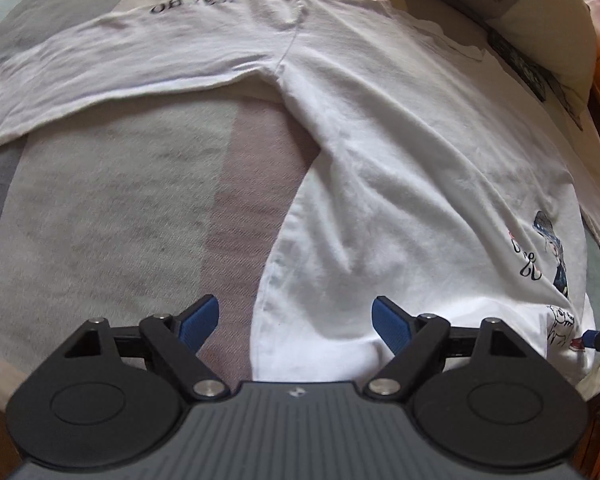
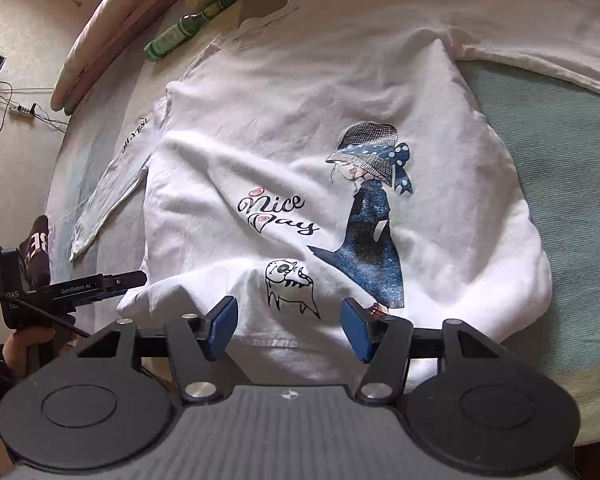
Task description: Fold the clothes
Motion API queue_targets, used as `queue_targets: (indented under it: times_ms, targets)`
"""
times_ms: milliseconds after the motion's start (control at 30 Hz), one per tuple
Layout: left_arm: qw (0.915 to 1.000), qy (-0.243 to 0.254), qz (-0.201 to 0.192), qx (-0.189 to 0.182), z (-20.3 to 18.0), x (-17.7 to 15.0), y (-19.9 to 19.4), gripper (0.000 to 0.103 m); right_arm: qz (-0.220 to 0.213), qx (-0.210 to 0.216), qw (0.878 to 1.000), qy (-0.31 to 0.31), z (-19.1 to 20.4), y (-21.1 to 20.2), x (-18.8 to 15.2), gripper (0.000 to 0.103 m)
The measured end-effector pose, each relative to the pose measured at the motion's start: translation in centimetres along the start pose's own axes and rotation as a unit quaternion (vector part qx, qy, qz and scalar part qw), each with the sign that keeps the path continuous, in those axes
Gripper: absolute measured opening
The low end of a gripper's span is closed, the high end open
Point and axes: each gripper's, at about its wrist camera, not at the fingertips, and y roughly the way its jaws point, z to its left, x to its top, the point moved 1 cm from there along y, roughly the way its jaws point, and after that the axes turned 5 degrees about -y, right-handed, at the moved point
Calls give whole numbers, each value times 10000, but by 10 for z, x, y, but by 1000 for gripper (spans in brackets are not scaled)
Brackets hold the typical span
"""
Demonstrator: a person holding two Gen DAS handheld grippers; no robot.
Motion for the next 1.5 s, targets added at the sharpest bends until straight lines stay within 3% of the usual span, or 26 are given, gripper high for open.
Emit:
queue_targets:
  times_ms: [67, 167, 233, 333, 433, 500, 600, 733, 833, 933, 967, 1000, 1067, 1233, 1400, 1500]
  targets:
    - [9965, -697, 149, -428, 22, -6, 0, 83, 144, 120, 9998, -3, 0, 4, 1, 68]
    - [9799, -1548, 373, -1204, 47, -8, 8, 83, 256, 138, 9996, -50, 0, 9, 4, 68]
    - [9764, -1513, 377, -1492, 50, -2, 15, 83, 274, 140, 9995, -61, 0, 12, 8, 68]
    - [9783, -1033, 310, -1771, 39, 16, 26, 89, 281, 161, 9994, -78, 2, 19, 14, 69]
    - [9791, -678, 427, -1870, 31, 26, 29, 91, 303, 156, 9992, -198, 7, 28, 23, 69]
    - [9768, -842, 526, -1897, 39, 19, 27, 73, 297, 157, 9991, -265, 12, 31, 30, 69]
    - [9662, -1395, 724, -2043, 58, -1, 24, 51, 300, 214, 9989, -295, 17, 34, 36, 70]
    - [9547, -1720, 767, -2303, 67, -5, 34, 46, 382, 180, 9986, -325, 17, 40, 37, 72]
    - [9556, -1443, 750, -2456, 59, 7, 41, 46, 416, 176, 9984, -338, 17, 45, 39, 72]
    - [9581, -1338, 711, -2432, 53, 11, 43, 45, 469, 168, 9982, -320, 18, 53, 42, 73]
    - [9600, -1371, 695, -2339, 53, 9, 41, 40, 473, 171, 9981, -344, 20, 56, 43, 73]
    - [9619, -1403, 680, -2245, 53, 6, 39, 24, 465, 181, 9980, -378, 22, 57, 44, 73]
    - [9655, -1535, 633, -2005, 56, -4, 37, 10, 439, 209, 9979, -426, 26, 57, 47, 73]
    - [9688, -1719, 464, -1724, 53, -9, 31, 3, 390, 233, 9976, -515, 31, 57, 52, 73]
    - [9723, -1770, 64, -1525, 53, -12, -9, 1, 324, 240, 9979, -509, 28, 50, 49, 73]
    - [9758, -1853, -66, -1162, 67, -17, -23, 0, 263, 207, 9984, -460, 23, 47, 45, 73]
